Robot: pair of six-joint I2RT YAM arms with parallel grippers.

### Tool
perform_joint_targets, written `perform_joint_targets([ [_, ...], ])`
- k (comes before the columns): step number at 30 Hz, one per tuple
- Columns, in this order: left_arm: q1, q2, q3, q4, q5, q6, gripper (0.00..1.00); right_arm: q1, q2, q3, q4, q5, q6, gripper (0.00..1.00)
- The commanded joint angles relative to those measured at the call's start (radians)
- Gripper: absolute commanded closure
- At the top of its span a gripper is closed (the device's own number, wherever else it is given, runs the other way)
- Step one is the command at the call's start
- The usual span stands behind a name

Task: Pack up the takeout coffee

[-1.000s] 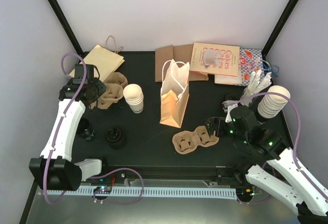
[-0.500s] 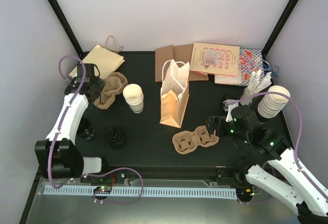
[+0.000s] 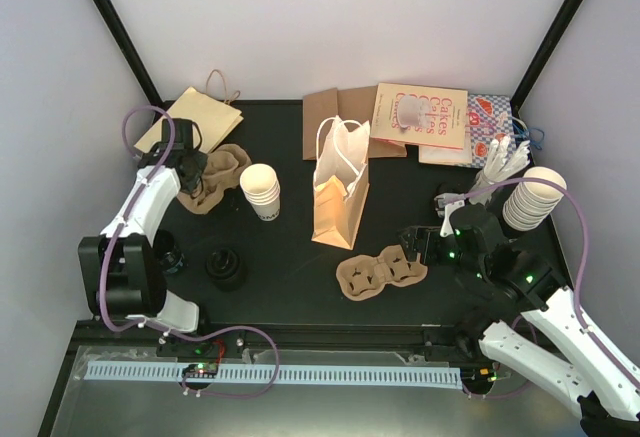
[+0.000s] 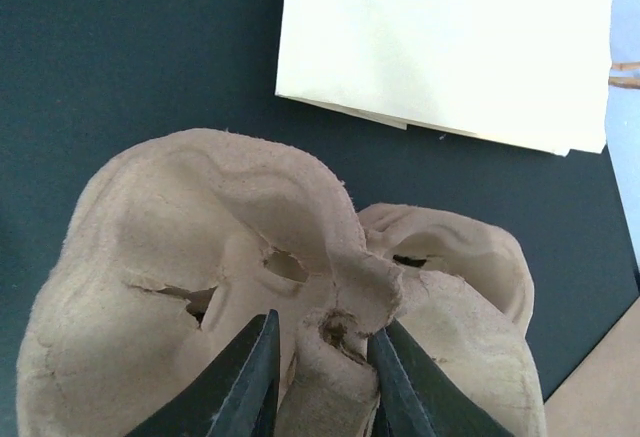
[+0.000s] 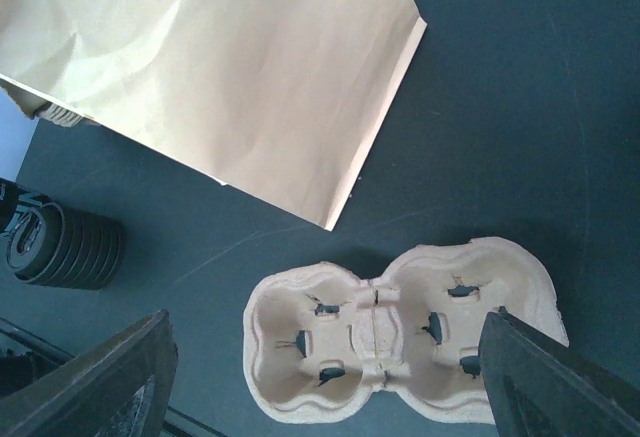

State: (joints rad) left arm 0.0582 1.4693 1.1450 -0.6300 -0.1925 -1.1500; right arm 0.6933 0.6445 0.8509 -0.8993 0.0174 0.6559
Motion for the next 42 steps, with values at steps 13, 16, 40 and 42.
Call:
perform_joint_targets([
  [13, 0.012, 0.142, 0.026, 0.138, 0.062, -0.072, 0.69, -0.004, 0.004, 0.027, 0.005, 0.021, 0.004, 0.15],
  [16, 0.012, 0.142, 0.001, 0.191, 0.093, -0.064, 0.44, -0.004, 0.004, 0.024, 0.005, 0.019, 0.005, 0.15],
  [40, -0.037, -0.350, -0.015, -0.128, 0.255, 0.448, 0.01, -0.003, 0.146, -0.013, -0.043, -0.002, -0.102, 0.15],
  [42, -0.089, -0.419, -0.060, -0.148, 0.319, 0.530, 0.01, -0.002, 0.204, -0.029, -0.035, -0.043, -0.125, 0.16],
])
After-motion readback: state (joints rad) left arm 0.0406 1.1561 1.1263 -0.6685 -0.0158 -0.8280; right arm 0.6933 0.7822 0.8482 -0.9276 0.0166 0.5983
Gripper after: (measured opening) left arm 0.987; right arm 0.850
